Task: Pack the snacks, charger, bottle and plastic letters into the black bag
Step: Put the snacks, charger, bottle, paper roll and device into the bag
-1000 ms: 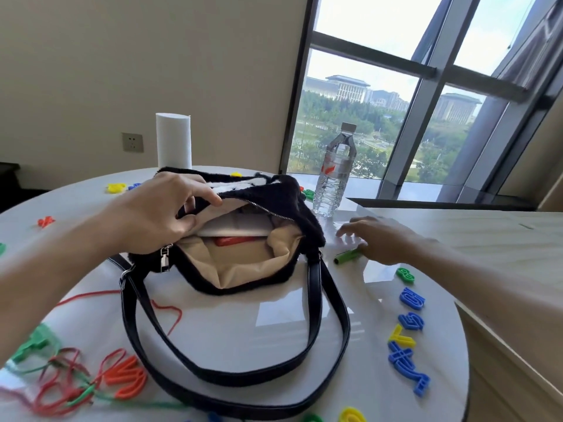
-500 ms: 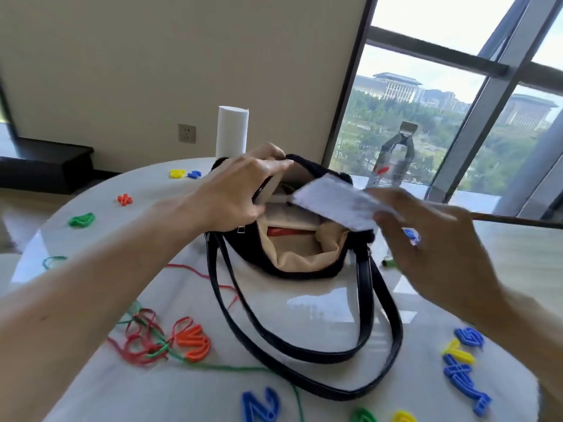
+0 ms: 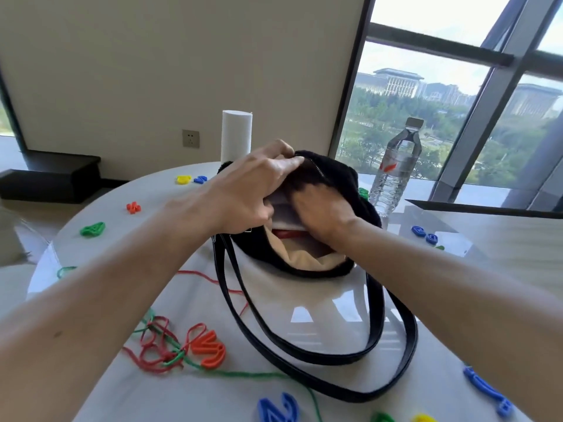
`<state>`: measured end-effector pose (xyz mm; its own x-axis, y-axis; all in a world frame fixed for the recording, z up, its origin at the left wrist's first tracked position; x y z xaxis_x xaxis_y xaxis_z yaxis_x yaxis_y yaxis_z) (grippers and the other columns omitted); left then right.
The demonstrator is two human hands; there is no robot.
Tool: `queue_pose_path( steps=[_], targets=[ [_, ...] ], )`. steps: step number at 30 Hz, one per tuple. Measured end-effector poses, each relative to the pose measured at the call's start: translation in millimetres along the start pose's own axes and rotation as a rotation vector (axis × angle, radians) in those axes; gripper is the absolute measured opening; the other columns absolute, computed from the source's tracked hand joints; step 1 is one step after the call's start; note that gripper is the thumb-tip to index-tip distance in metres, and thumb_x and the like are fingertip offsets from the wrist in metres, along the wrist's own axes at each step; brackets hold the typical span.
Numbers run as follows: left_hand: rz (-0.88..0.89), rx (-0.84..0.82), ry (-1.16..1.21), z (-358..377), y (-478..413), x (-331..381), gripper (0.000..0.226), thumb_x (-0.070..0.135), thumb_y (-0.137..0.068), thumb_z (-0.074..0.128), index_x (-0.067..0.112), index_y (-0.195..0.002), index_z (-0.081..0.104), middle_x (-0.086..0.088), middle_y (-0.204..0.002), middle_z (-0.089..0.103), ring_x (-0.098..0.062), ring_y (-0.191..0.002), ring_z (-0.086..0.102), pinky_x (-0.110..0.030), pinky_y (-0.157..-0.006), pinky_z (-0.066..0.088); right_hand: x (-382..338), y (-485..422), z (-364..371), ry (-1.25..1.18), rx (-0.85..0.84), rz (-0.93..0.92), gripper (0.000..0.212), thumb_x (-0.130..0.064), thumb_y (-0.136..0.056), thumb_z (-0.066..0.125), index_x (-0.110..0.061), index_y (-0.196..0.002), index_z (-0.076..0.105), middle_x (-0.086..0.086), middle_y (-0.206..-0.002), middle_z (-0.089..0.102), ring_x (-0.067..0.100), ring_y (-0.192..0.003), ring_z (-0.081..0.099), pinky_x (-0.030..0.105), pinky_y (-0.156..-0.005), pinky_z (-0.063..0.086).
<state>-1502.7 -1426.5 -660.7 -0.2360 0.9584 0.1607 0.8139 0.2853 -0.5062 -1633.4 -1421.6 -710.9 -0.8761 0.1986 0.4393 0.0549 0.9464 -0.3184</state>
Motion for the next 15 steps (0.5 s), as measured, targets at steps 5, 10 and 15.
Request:
queue_pose_path(
  steps=[5,10,15],
  targets=[
    [-0.001,-0.034,0.021,5,3,-4,0.082,-0.009,-0.071,0.060,0.011,-0.148,0.043,0.002,-0.139,0.044,-0.015,-0.117,0.053,0.007,-0.080,0.024,2,13,25,-0.265,-0.297,0.141,0.062,-0.044,-0.105,0.030,-0.008,-0.155,0.024,0.018,-0.156,0.035,0.035,-0.139,0.040,0.041,-0.114,0.033],
    [0.004,-0.032,0.038,4,6,-8,0.081,-0.006,-0.072,0.061,0.019,-0.147,0.046,0.004,-0.136,0.046,-0.020,-0.118,0.056,-0.030,-0.098,0.044,-13,85,-48,-0.349,0.146,-0.063,0.035,-0.030,-0.090,0.041,-0.024,-0.122,0.055,-0.003,-0.104,0.063,0.028,-0.085,0.064,0.036,-0.061,0.048],
    [-0.013,-0.013,0.039,8,1,-10,0.080,-0.006,-0.074,0.066,0.014,-0.148,0.043,0.003,-0.137,0.045,-0.018,-0.122,0.050,-0.016,-0.094,0.033,91,144,-53,-0.417,0.322,0.246,0.013,-0.018,-0.084,0.053,-0.025,-0.086,0.064,-0.008,-0.072,0.067,0.021,-0.065,0.061,0.033,-0.063,0.050]
  ],
)
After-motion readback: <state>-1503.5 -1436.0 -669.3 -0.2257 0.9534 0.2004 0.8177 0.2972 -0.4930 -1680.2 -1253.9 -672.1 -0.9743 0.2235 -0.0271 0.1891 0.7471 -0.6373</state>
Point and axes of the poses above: each hand's wrist, its own y-axis away from the middle knuckle, its own z-axis out of the palm, x = y × z, the point moved 6 cm from there along -y, towards the middle knuckle
